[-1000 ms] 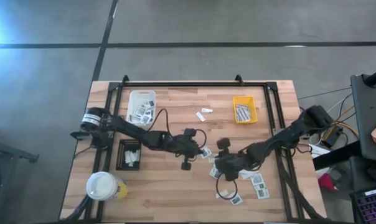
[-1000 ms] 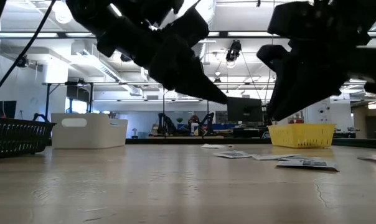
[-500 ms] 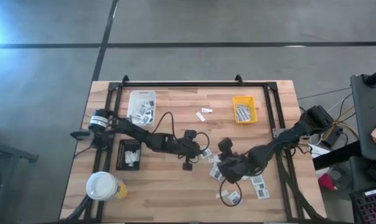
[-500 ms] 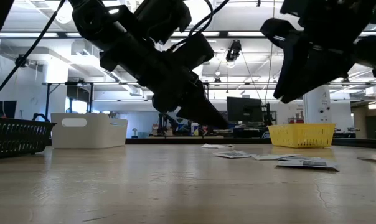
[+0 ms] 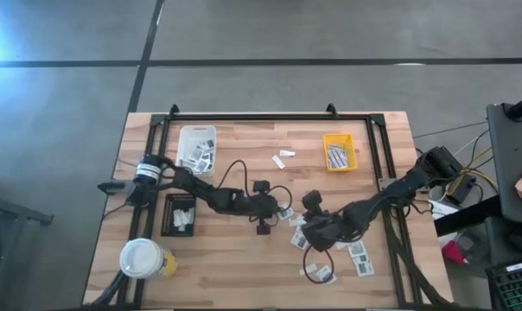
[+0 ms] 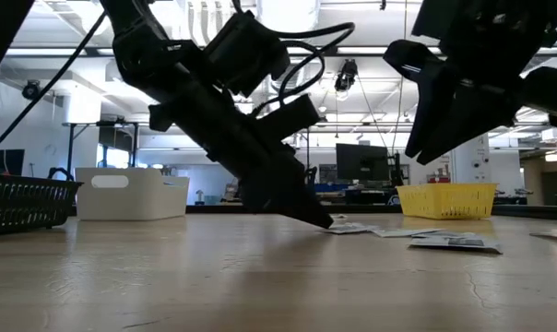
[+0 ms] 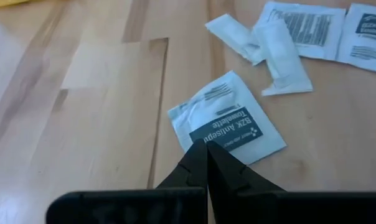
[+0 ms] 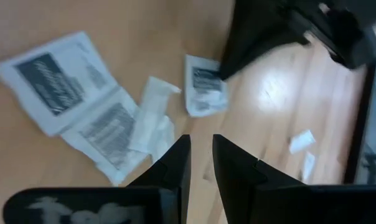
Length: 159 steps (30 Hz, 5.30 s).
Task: Pick & Place First Aid Supplies
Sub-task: Put the gray towelette pack into the white bin
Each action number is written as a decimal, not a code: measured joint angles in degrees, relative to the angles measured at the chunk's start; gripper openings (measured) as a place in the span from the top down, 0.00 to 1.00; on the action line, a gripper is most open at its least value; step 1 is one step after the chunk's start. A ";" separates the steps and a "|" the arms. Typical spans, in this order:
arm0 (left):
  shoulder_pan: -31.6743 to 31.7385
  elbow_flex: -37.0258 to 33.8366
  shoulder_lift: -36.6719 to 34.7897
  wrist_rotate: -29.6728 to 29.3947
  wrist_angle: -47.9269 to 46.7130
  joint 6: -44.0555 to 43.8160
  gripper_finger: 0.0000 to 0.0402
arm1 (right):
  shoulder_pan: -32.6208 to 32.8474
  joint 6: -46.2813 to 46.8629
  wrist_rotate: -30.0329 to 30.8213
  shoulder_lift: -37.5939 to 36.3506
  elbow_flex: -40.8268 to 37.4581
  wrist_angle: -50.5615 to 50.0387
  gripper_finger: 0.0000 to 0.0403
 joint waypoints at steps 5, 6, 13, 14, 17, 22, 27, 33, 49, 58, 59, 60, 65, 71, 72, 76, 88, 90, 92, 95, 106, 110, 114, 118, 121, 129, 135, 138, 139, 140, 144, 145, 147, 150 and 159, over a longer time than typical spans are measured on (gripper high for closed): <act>-0.13 -0.33 -0.11 -0.01 -0.03 -2.92 1.00 | -0.15 -4.41 -1.63 -0.01 -1.30 4.00 0.84; -0.13 -0.33 -0.13 -0.01 -0.42 -3.77 1.00 | -0.21 -5.62 -1.66 0.32 -1.44 4.76 0.84; -0.13 -0.44 -0.11 -0.51 -1.49 -7.23 1.00 | -0.50 -14.33 -1.37 4.91 -1.65 7.32 0.80; -0.12 -0.44 -0.11 -0.51 -1.56 -7.99 1.00 | -0.55 -15.72 -0.58 5.86 -1.65 8.03 0.79; -0.09 -0.44 0.16 -0.61 -2.11 -9.77 1.00 | -0.56 -16.73 3.05 8.17 -1.72 8.31 0.75; -0.09 -0.96 0.18 -0.47 -2.08 -11.73 1.00 | -0.56 -15.96 4.72 10.03 -1.65 9.83 0.70; -0.07 -1.13 0.46 -0.43 -1.97 -12.69 1.00 | -1.04 -17.15 4.86 11.59 -1.65 12.88 0.69; -0.02 -1.20 0.61 0.56 -1.73 -13.29 1.00 | -1.89 -19.33 7.87 13.67 -1.56 16.38 0.71; 0.00 -1.31 0.83 1.28 0.16 -19.55 1.00 | -5.96 -18.72 2.87 13.78 -1.63 16.85 0.73; -0.02 -1.25 0.87 1.37 0.59 -24.07 1.00 | -8.39 -18.46 2.56 13.78 -1.65 17.14 0.77; -0.02 -1.25 0.87 1.37 0.73 -24.21 1.00 | -8.37 -18.47 2.56 13.78 -1.65 17.30 0.78; -0.02 -1.25 0.90 1.44 1.02 -24.39 1.00 | -8.35 -18.50 2.56 13.78 -1.65 17.70 0.78; 0.02 -1.25 1.01 1.57 3.02 -26.30 1.00 | -7.77 -18.72 2.54 13.78 -1.65 19.62 0.85; 0.02 -0.83 1.01 1.74 3.15 -25.28 1.00 | -6.82 -18.48 2.71 13.78 -1.65 19.73 0.95; 0.02 -0.75 0.98 1.74 3.15 -24.83 1.00 | -6.62 -18.50 2.91 13.78 -1.65 19.73 0.96; 0.02 -0.53 0.68 1.69 3.17 -22.47 1.00 | -5.82 -18.46 3.39 13.78 -1.65 19.77 0.98; -1.40 -0.50 -3.97 0.29 1.95 -15.94 1.00 | -1.62 -18.20 9.16 12.18 -1.63 18.63 0.98; -2.02 -0.50 -4.87 -1.04 0.99 -15.33 1.00 | -0.84 -17.42 9.37 11.55 -1.63 17.92 0.98; -2.72 -0.50 -5.85 -3.47 -0.25 -14.26 1.00 | -0.15 -14.94 9.62 10.74 -1.63 17.30 0.98; -3.67 -0.50 -7.25 -7.30 -2.12 -12.89 1.00 | 0.58 -11.24 9.79 8.80 -1.63 15.59 0.98; -5.85 -0.46 -12.45 -9.29 -8.54 -11.50 1.00 | 3.61 4.38 8.88 -0.58 -1.56 8.27 0.98; -6.62 -0.46 -12.70 -9.35 -8.02 -10.08 1.00 | 4.14 8.60 8.65 -4.05 -1.56 6.70 0.98; -6.88 -0.46 -12.70 -9.26 -7.99 -9.91 1.00 | 4.11 15.34 7.10 -7.55 -1.56 5.70 0.98; -6.88 -0.46 -12.70 -7.71 -7.45 -9.94 1.00 | 4.09 22.81 3.11 -10.37 -1.56 5.68 0.98; -6.88 -0.46 -12.70 -6.07 -7.18 -9.98 1.00 | 4.11 27.73 1.27 -11.31 -1.56 5.79 0.98; -6.88 -0.46 -12.72 0.18 -6.75 -11.74 1.00 | 4.09 36.92 -0.93 -10.33 -1.59 6.27 0.98; -6.88 -0.46 -12.72 2.65 -4.61 -9.02 1.00 | 4.09 40.58 -2.09 -8.88 -1.61 6.55 0.98; -6.95 -0.46 -12.74 2.87 -3.62 -6.31 0.98 | 4.01 40.71 -2.03 -8.04 -1.61 6.93 0.98; -6.95 -0.46 -12.74 2.93 -3.44 -5.53 0.96 | 4.03 40.71 -2.03 -7.62 -1.61 6.97 0.98; -6.95 -0.46 -12.74 3.01 -3.36 -4.97 0.93 | 4.03 40.71 -2.05 -7.15 -1.61 7.14 0.98; -6.94 -0.46 -12.74 3.03 -2.20 -2.90 0.81 | 4.01 40.53 -2.04 -5.44 -1.63 8.60 0.98; -6.94 -0.46 -12.74 3.03 -1.76 -2.76 0.78 | 3.92 40.51 -2.05 -4.92 -1.62 9.27 0.98; -6.93 -0.46 -12.74 3.03 -0.42 -2.70 0.73 | 3.82 40.51 -2.09 -4.31 -1.63 9.93 0.98; -6.93 -0.46 -12.74 3.05 -0.04 -2.68 0.68 | 3.31 40.51 -2.24 -3.60 -1.59 12.03 0.98; -6.88 -0.46 -12.74 4.11 0.26 -3.10 0.67 | 1.23 40.31 -2.83 -2.21 -1.63 15.70 0.98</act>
